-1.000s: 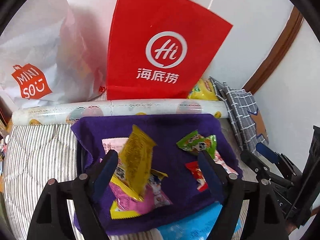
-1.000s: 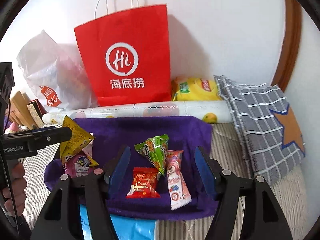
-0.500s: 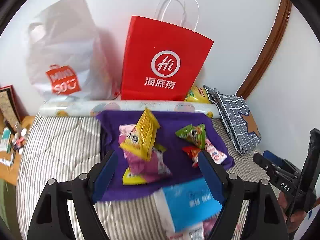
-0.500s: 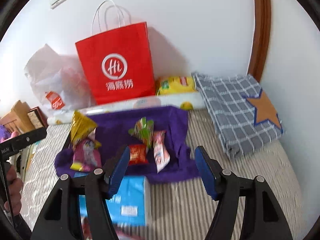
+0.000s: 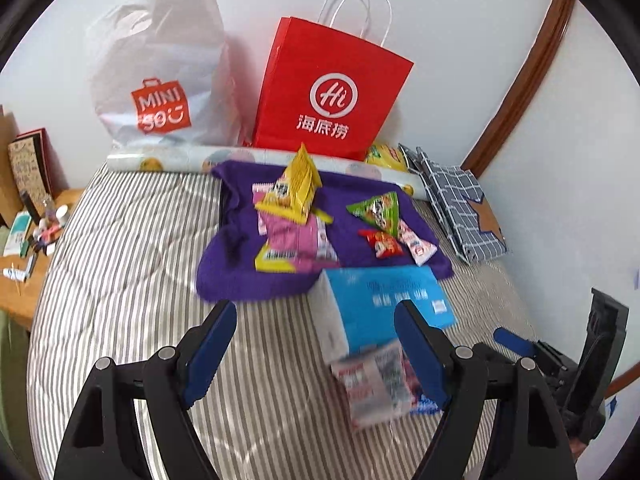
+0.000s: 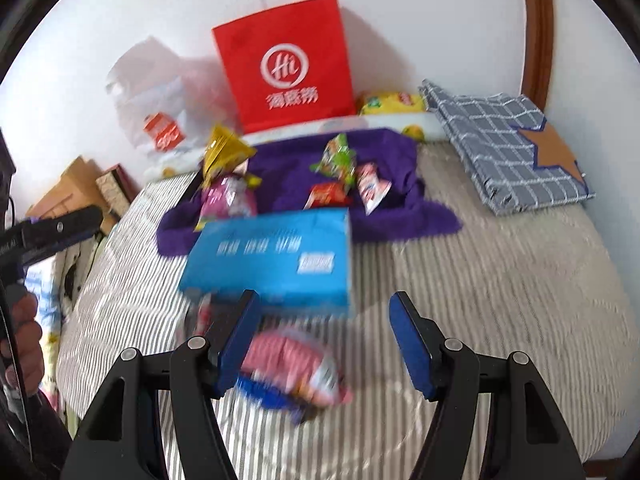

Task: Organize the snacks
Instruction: 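Move both open grippers back toward the remaining snack pile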

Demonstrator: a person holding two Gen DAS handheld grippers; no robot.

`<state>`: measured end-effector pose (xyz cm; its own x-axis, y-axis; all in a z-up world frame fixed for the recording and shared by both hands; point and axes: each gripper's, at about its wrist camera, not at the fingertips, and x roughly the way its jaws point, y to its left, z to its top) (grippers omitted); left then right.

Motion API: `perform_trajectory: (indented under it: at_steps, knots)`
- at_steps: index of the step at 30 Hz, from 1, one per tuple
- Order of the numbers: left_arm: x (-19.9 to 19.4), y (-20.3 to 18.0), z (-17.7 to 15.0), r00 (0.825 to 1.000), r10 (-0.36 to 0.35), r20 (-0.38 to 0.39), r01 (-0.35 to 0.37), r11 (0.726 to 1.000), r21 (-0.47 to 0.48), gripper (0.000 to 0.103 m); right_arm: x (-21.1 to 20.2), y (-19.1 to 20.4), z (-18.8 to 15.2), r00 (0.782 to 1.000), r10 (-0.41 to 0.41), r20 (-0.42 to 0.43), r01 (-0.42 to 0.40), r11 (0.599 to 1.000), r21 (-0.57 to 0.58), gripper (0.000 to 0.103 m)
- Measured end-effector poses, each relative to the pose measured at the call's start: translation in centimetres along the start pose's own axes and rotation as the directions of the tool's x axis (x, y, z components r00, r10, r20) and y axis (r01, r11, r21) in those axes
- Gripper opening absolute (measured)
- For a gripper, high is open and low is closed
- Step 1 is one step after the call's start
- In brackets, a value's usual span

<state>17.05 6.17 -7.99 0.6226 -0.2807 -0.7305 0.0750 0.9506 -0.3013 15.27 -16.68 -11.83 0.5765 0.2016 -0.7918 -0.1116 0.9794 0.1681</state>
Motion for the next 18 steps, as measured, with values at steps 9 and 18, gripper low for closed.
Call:
perform_trajectory:
  at_steps: [9,18]
  knots:
    - [-0.5,0.6,-4.8,0.999,-0.020,-0.027,0.019,0.999,-0.040,0.080,-0.6,2.5,-5.3,1.000,-0.001,-0.006,0.001,0.995,-0.102,0.065]
    - [-0.2,1.4,-8.0,0.999,-0.029,-0.033,0.026,0.998,-0.064,0.080,1.9,3.1,-7.0,0.998,0.040,-0.043,-0.043,0.997,-0.062,0.065]
